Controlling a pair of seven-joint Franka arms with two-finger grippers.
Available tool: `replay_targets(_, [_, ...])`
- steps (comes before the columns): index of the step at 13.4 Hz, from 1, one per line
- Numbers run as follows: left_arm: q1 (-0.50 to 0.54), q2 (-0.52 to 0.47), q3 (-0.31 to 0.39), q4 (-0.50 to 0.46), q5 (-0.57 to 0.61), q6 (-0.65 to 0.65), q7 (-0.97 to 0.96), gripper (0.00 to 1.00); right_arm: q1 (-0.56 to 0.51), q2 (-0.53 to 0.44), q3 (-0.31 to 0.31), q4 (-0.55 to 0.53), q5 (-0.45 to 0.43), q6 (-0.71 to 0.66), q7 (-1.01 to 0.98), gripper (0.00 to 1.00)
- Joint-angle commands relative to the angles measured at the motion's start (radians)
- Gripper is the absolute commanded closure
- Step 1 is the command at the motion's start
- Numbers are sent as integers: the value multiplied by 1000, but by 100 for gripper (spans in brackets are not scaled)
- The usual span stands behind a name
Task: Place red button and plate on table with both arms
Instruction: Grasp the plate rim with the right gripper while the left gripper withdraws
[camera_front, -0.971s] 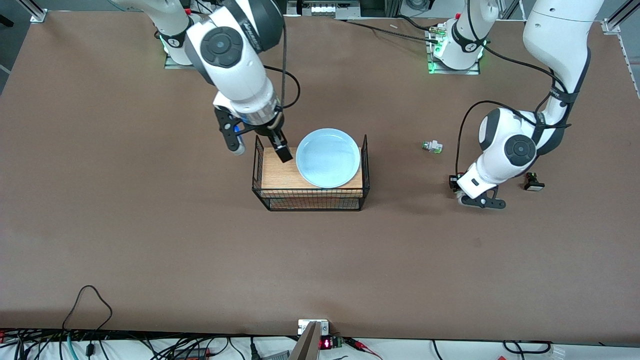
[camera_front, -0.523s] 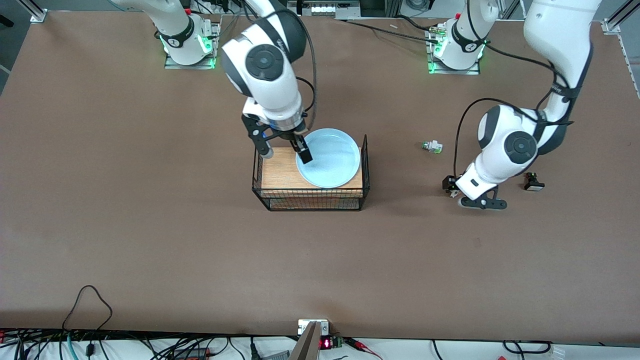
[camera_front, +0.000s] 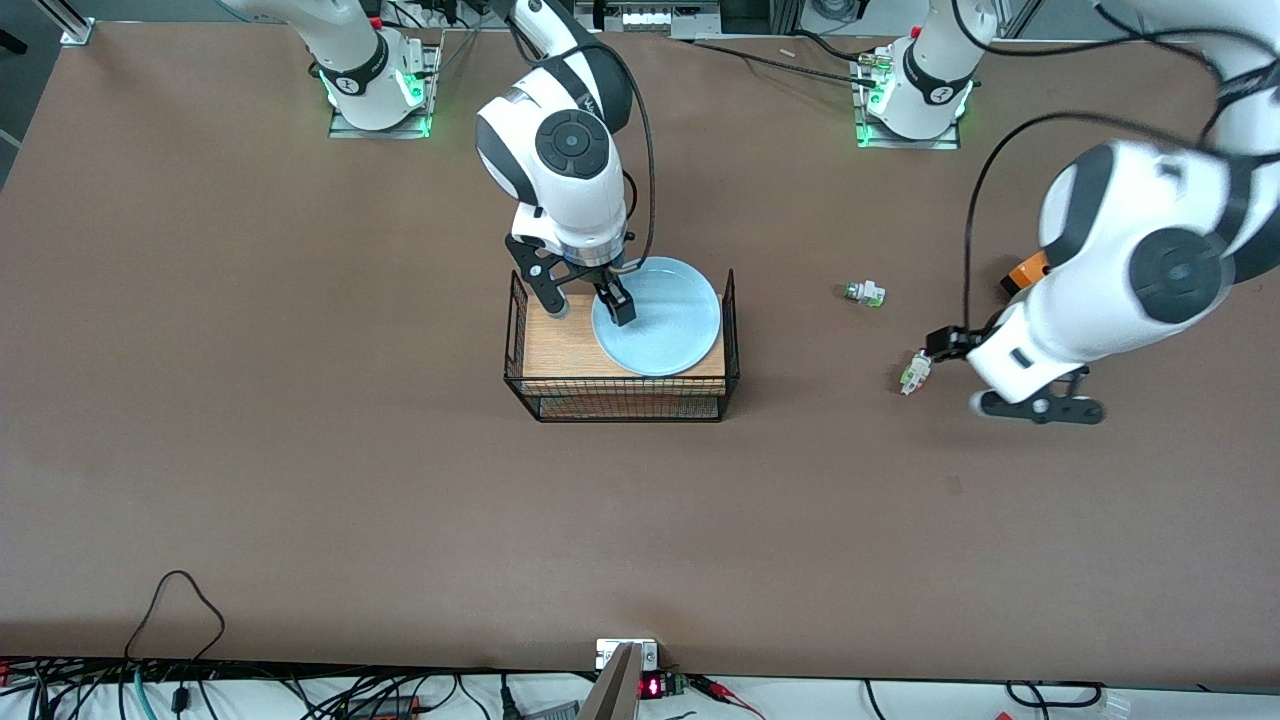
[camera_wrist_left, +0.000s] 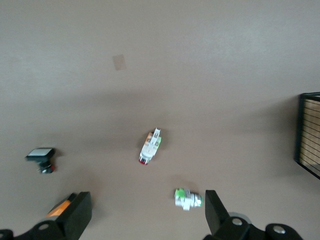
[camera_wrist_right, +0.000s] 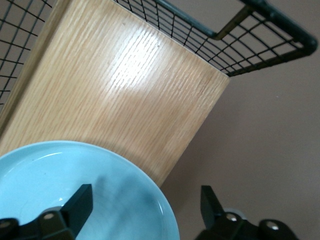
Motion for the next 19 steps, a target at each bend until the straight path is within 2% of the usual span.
replay_targets(1, [10,10,-12,133,18,-132,57,0,20,4,-12,-10,-15,9,10,21])
replay_targets(3, [18,-39,6,167,6,-167,127,0,20,12,-12,-10,-13,12,9,36])
replay_targets(4, [36,-78,11,143,3,-163,161,0,20,12,-12,-10,-7,16,15,46])
replay_targets(6, [59,-173,64,28,-57,-126,187,0,24,13,-11,-10,1,36,24,80])
replay_targets(8, [59,-274,94,-137,-74,10,192,0,37,17,-11,-11,7,30,26,93])
replay_targets(9, [52,-290,97,-155,-63,21,187,0,37,17,-9,-10,16,29,24,100])
replay_targets(11, [9,-290,130,-147,-31,-3,186,0,37,12,-9,-10,68,24,23,100])
replay_targets(13, [3,-279,152,-115,-31,-38,192,0,35,-6,-9,-8,76,7,21,100])
replay_targets(15, [-1,-280,158,-126,-31,-43,200,0,33,-57,-8,-5,79,-69,16,100])
replay_targets(17, [-7,-282,160,-124,-32,-64,198,0,24,-124,-9,1,151,-158,10,100])
replay_targets(19, [-43,-280,213,-124,-38,-63,198,0,7,-178,-9,5,180,-238,7,100])
